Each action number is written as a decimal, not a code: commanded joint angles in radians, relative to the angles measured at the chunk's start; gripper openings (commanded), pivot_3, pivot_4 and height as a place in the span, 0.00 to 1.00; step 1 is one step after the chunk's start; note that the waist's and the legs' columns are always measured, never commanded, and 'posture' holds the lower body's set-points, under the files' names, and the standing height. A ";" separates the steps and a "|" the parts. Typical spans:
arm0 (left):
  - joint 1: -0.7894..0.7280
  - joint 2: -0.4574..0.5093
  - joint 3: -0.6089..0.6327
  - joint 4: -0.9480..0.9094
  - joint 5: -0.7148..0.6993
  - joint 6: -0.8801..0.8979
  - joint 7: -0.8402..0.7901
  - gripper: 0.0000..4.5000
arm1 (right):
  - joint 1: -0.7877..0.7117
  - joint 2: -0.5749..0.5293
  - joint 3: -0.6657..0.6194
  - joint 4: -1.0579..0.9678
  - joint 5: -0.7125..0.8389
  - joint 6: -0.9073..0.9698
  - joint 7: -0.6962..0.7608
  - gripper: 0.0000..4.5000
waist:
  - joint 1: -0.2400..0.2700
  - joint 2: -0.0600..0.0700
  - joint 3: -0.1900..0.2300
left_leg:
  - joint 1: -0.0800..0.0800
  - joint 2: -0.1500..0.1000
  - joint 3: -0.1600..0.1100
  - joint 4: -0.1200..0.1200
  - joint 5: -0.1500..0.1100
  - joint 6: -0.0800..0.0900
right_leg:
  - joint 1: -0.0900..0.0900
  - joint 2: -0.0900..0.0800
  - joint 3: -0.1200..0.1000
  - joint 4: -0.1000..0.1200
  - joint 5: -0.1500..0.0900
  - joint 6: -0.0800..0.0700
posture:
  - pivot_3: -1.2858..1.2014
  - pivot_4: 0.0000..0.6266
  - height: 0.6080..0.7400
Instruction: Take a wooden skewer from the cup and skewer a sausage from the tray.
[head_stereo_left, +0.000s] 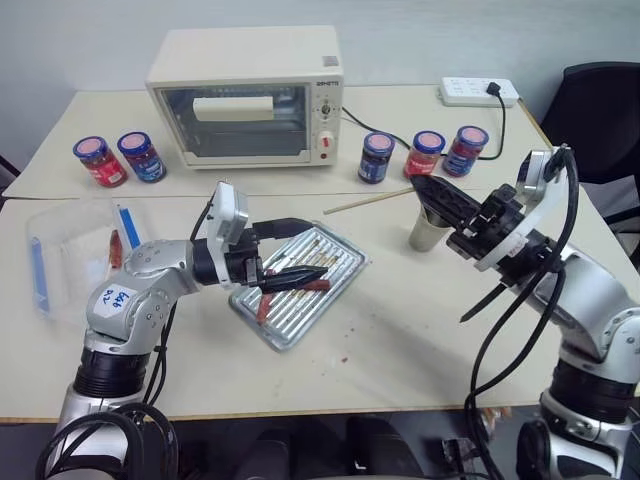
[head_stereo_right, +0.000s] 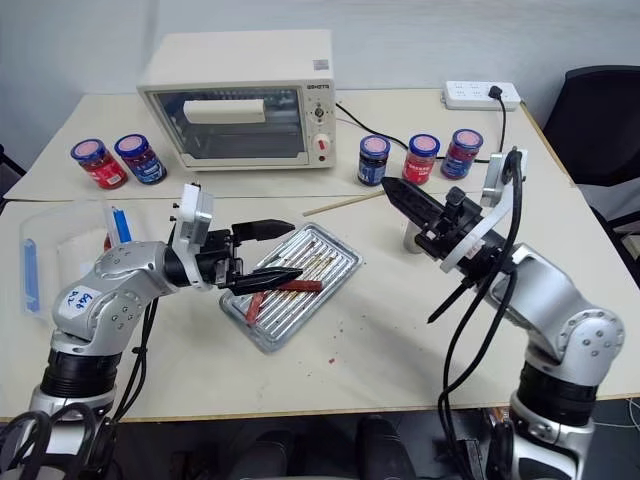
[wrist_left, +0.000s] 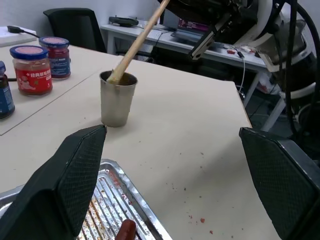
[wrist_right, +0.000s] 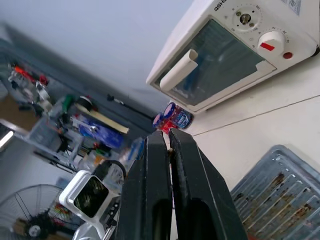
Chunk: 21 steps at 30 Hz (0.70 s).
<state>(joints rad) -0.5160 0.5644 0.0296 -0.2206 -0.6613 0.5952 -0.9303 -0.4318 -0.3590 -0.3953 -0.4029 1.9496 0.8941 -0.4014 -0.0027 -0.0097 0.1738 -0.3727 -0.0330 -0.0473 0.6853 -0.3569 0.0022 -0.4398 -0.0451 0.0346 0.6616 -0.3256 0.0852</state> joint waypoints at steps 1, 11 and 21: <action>-0.030 -0.012 0.026 -0.010 -0.001 -0.028 0.014 1.00 | 0.051 -0.010 0.008 -0.081 0.023 -0.012 0.057 0.00 | 0.000 0.000 0.000 | 0.000 0.000 0.000 0.000 0.000 0.000 | 0.000 0.000 0.000 0.000 0.000 0.000 | 0.52 0.24 1.00; -0.072 -0.042 0.004 0.013 -0.017 -0.030 -0.024 0.75 | 0.116 -0.071 0.059 -0.065 0.023 0.029 0.236 0.00 | -0.004 0.000 0.000 | 0.000 0.000 0.000 0.000 0.000 0.000 | 0.000 0.000 0.000 -0.001 0.000 0.000 | 0.52 0.24 1.00; -0.087 -0.074 -0.001 -0.003 -0.027 -0.020 -0.027 0.75 | 0.103 -0.079 0.079 -0.031 0.023 0.035 0.279 0.00 | -0.002 0.000 0.000 | 0.000 0.000 0.000 0.000 0.000 0.000 | 0.000 0.000 0.000 -0.001 0.000 0.000 | 0.52 0.24 1.00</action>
<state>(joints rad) -0.5870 0.4912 0.0207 -0.1853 -0.6647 0.5808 -0.9547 -0.3109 -0.4425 -0.3124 -0.4231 1.9497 0.9333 -0.1272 -0.0044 -0.0097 0.1737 -0.3723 -0.0328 -0.0473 0.6849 -0.3569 0.0021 -0.4399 -0.0447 0.0347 0.6607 -0.3256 0.0852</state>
